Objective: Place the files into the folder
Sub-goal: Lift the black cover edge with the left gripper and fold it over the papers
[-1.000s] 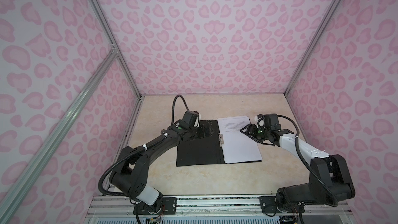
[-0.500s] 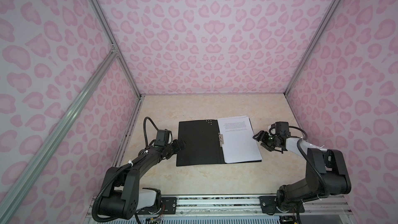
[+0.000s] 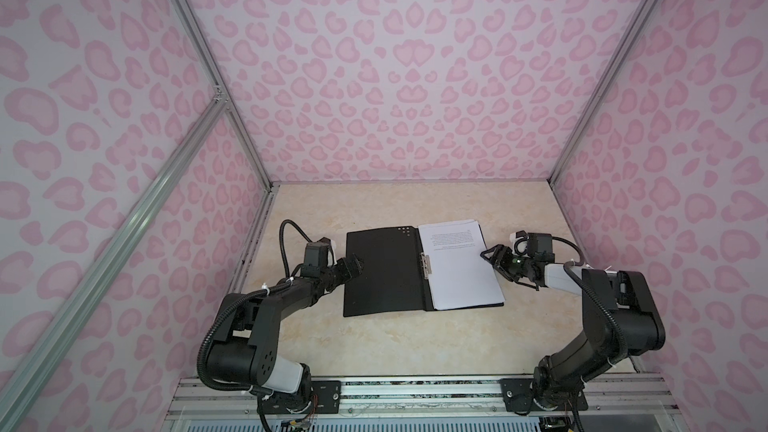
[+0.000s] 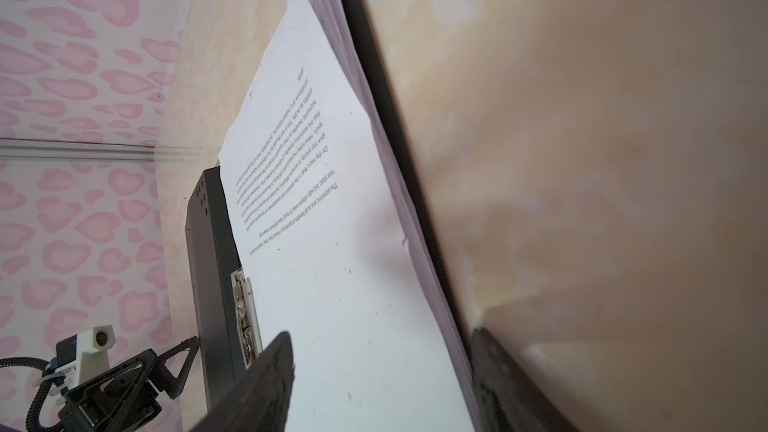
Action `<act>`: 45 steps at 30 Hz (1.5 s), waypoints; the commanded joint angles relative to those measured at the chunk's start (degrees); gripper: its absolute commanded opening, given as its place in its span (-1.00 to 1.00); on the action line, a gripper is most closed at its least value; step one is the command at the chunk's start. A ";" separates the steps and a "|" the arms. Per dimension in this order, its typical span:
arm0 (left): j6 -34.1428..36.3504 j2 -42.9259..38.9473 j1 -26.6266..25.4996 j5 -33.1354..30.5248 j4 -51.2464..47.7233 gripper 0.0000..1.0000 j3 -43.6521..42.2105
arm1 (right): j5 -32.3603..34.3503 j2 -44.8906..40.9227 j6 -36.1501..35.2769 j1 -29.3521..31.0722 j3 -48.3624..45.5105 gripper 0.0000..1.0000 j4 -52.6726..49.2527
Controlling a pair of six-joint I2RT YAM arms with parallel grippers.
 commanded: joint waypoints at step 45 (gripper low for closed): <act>0.31 -1.41 -20.68 -6.62 -19.85 0.95 19.43 | 0.72 1.70 8.19 13.65 5.43 0.40 -3.06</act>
